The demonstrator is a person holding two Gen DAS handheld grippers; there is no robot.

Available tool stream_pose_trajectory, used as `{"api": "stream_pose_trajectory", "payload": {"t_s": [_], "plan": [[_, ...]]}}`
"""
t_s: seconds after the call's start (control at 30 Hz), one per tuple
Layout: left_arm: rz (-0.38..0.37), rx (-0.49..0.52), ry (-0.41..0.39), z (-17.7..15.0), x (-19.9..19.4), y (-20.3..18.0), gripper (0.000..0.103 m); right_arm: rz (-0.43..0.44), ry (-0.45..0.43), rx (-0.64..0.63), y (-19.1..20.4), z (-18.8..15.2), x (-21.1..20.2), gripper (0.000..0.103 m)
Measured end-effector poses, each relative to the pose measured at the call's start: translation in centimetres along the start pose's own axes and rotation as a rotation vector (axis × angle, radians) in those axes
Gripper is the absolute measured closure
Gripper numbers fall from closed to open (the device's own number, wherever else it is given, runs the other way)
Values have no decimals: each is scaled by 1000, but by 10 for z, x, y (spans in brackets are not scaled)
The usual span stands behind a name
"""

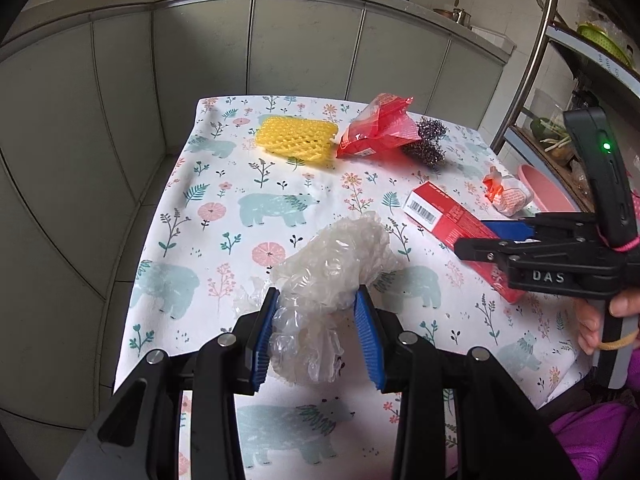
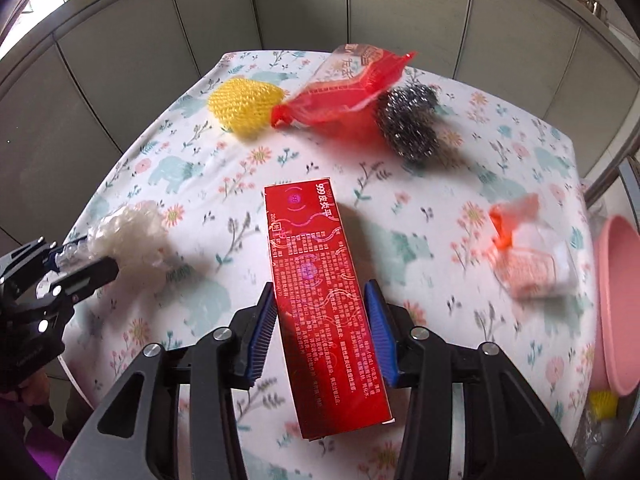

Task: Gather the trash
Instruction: 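Grasp the red box with the right gripper while the left gripper holds the bubble wrap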

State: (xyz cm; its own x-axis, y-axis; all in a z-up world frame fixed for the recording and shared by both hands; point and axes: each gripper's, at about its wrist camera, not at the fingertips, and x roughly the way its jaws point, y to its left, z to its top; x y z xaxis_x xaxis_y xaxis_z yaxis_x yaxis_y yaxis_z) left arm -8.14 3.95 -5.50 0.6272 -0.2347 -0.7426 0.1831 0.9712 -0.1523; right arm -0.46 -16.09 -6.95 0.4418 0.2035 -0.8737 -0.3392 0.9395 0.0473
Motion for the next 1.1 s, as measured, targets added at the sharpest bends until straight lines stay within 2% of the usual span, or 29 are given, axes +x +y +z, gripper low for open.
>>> {"api": "stream_pose_trajectory", "payload": {"t_s": [0.23, 0.53, 0.87, 1.1], "plan": [[30, -16, 16, 1, 1, -5, 66, 9, 9, -24, 8, -6, -4, 57], [72, -47, 30, 3, 3, -8, 66, -4, 33, -70, 14, 7, 10, 56], [108, -67, 45, 4, 3, -12, 65, 7, 4, -37, 8, 4, 9, 57], [128, -72, 52, 6, 4, -15, 65, 18, -13, -6, 0, -6, -1, 60]]}}
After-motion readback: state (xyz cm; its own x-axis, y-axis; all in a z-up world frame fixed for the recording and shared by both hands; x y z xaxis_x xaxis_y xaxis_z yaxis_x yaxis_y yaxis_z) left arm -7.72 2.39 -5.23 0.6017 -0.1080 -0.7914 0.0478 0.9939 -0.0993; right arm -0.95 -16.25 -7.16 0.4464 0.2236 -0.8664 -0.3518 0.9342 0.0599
